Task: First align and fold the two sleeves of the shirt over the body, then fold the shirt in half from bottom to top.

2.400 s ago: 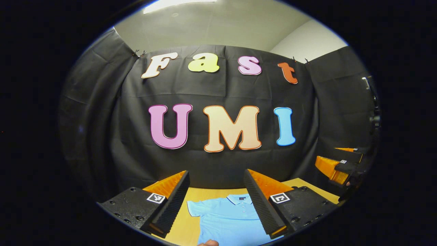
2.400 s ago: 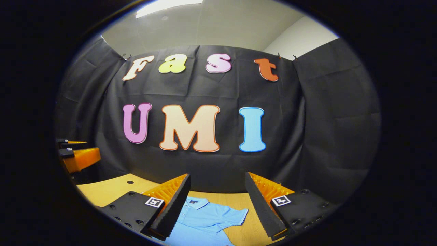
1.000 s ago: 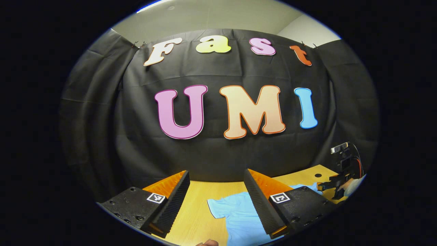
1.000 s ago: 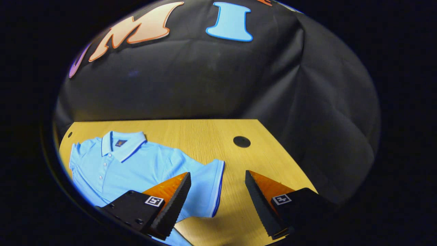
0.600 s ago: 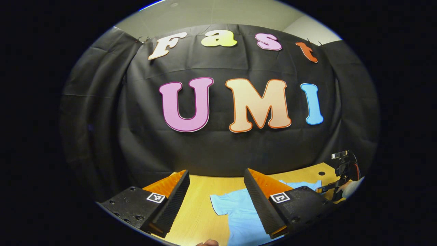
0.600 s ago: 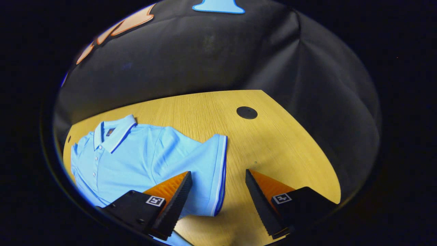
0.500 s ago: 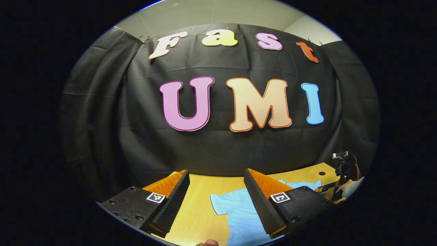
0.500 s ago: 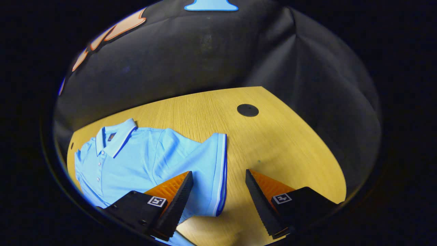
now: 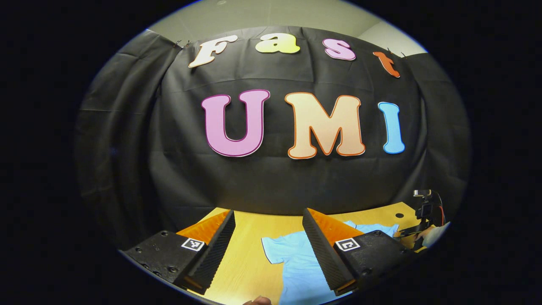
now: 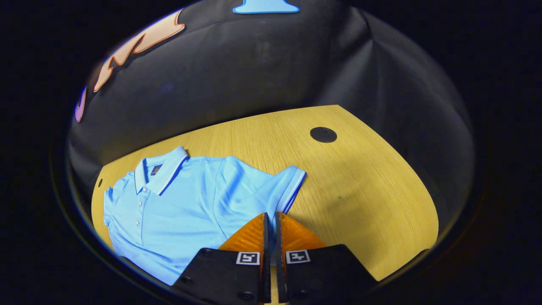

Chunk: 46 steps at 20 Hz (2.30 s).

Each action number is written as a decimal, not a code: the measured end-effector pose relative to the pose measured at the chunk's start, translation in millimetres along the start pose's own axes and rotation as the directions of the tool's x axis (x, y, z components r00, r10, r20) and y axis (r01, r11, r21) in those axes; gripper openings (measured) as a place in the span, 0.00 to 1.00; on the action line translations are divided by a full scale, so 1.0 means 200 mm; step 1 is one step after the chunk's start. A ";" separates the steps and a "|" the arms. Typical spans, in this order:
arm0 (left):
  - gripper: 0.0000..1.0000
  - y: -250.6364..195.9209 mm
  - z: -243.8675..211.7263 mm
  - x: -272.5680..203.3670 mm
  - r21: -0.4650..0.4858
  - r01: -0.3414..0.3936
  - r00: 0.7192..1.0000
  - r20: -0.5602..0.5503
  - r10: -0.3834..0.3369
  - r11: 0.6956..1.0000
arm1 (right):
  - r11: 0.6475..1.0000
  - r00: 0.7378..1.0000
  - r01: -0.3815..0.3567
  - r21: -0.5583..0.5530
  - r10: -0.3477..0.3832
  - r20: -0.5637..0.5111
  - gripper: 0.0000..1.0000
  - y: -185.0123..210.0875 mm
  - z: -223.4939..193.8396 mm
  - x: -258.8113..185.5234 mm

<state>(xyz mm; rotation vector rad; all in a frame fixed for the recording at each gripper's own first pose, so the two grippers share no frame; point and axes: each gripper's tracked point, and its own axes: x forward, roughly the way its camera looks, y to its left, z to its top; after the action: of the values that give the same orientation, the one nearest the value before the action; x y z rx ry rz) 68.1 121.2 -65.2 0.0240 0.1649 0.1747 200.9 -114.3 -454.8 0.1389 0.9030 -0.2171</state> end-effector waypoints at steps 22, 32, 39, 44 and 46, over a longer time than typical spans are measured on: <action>0.96 0.10 -0.16 0.07 0.002 -0.018 0.999 -0.043 0.018 1.000 | 0.964 0.963 -0.266 -0.014 0.266 0.050 0.34 0.82 -0.04 -0.15; 0.95 0.04 -0.43 0.44 -0.028 0.000 0.994 -0.107 -0.003 1.000 | 0.946 0.929 -0.268 -0.181 0.303 0.211 0.93 0.73 0.16 -0.65; 0.95 -0.03 -0.80 0.79 -0.025 0.018 0.972 -0.232 -0.023 1.000 | 0.956 0.939 -0.192 -0.223 0.245 0.242 0.98 0.45 0.19 -0.87; 0.95 -0.04 -1.07 0.95 -0.042 -0.004 0.945 -0.326 -0.010 0.999 | 0.969 0.954 -0.142 -0.204 0.189 0.231 0.98 0.29 0.13 -0.92; 0.95 -0.03 -1.16 1.00 -0.045 -0.023 0.932 -0.362 0.005 0.999 | 0.972 0.961 -0.130 -0.198 0.172 0.214 0.98 0.24 0.09 -0.92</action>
<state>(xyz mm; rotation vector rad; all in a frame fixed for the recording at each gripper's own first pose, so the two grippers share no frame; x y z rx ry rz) 225.1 152.3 -325.7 -0.0561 0.5298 0.1966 116.2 -47.0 -296.7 0.0114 0.6730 -0.0058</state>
